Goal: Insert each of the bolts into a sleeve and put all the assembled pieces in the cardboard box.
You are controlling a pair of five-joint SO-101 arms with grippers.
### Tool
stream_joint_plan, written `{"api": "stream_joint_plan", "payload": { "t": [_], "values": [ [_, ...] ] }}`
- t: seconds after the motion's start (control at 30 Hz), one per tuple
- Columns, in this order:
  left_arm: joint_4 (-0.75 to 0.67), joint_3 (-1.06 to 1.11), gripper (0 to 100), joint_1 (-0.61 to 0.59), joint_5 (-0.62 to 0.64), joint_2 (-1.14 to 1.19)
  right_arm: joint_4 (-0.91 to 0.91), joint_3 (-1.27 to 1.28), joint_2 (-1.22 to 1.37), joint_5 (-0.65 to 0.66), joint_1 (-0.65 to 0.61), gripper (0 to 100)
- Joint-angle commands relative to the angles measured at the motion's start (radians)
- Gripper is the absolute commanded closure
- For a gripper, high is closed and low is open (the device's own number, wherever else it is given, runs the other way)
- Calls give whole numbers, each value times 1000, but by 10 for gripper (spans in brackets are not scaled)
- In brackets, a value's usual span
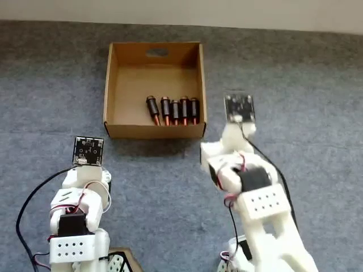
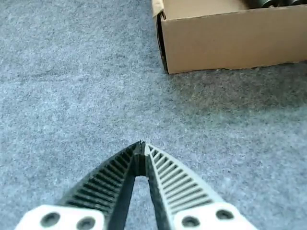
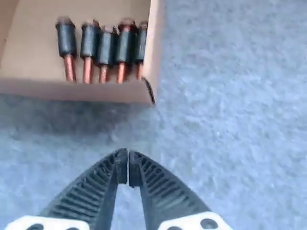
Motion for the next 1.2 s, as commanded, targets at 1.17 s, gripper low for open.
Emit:
{"api": "stream_joint_plan", "payload": {
  "t": [1.17],
  "values": [
    [-40,67,992,188,-5,-8,338,751,-863,86,38,991]
  ]
}}
